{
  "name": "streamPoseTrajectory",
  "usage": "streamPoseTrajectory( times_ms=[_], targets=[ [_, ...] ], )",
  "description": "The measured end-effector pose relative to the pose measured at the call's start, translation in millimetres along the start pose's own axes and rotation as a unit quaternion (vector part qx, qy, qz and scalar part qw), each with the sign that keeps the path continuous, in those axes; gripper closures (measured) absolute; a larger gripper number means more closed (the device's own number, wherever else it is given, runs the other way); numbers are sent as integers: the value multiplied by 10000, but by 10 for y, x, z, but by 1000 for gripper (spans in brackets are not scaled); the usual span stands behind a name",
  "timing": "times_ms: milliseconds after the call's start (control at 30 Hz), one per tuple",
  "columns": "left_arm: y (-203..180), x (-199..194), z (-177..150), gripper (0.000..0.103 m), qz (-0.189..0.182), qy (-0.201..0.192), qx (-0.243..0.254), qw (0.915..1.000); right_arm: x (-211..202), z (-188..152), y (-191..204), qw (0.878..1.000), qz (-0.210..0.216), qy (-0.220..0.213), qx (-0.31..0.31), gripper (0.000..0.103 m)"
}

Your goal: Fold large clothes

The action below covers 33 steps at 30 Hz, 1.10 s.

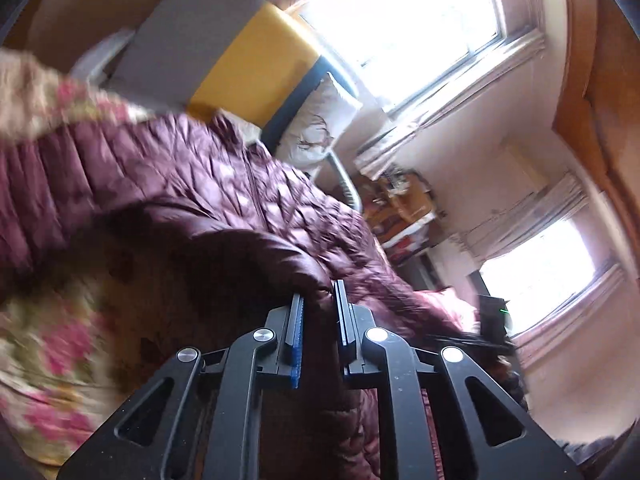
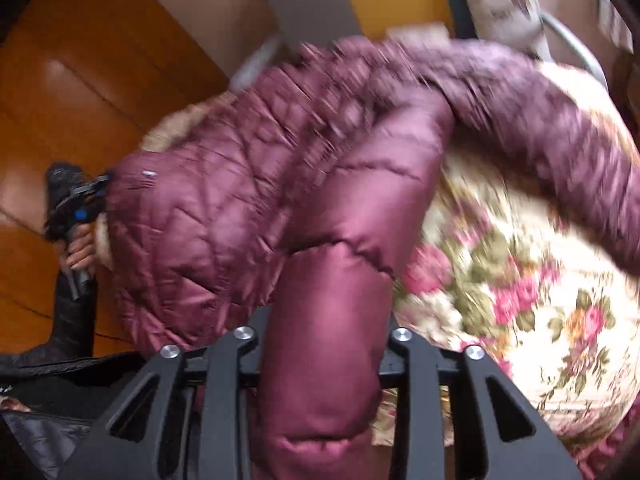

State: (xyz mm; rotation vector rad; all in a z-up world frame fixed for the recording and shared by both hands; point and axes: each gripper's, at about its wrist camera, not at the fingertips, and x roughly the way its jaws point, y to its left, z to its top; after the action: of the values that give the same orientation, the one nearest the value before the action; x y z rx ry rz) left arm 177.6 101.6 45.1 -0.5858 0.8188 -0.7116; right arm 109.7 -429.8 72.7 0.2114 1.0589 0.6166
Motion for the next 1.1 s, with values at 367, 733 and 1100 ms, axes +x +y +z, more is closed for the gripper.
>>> streamPoseTrajectory(
  times_ms=[367, 733, 1100],
  targets=[
    [565, -864, -134, 43, 1549, 359, -342, 9867, 568, -1074, -545, 9901, -263, 427, 1311, 12],
    [1027, -277, -1329, 41, 919, 692, -471, 9922, 1063, -1125, -558, 9886, -349, 874, 1175, 37],
    [553, -506, -1471, 75, 1908, 852, 433, 9770, 601, -1332, -102, 9966, -583, 353, 465, 83]
  ],
)
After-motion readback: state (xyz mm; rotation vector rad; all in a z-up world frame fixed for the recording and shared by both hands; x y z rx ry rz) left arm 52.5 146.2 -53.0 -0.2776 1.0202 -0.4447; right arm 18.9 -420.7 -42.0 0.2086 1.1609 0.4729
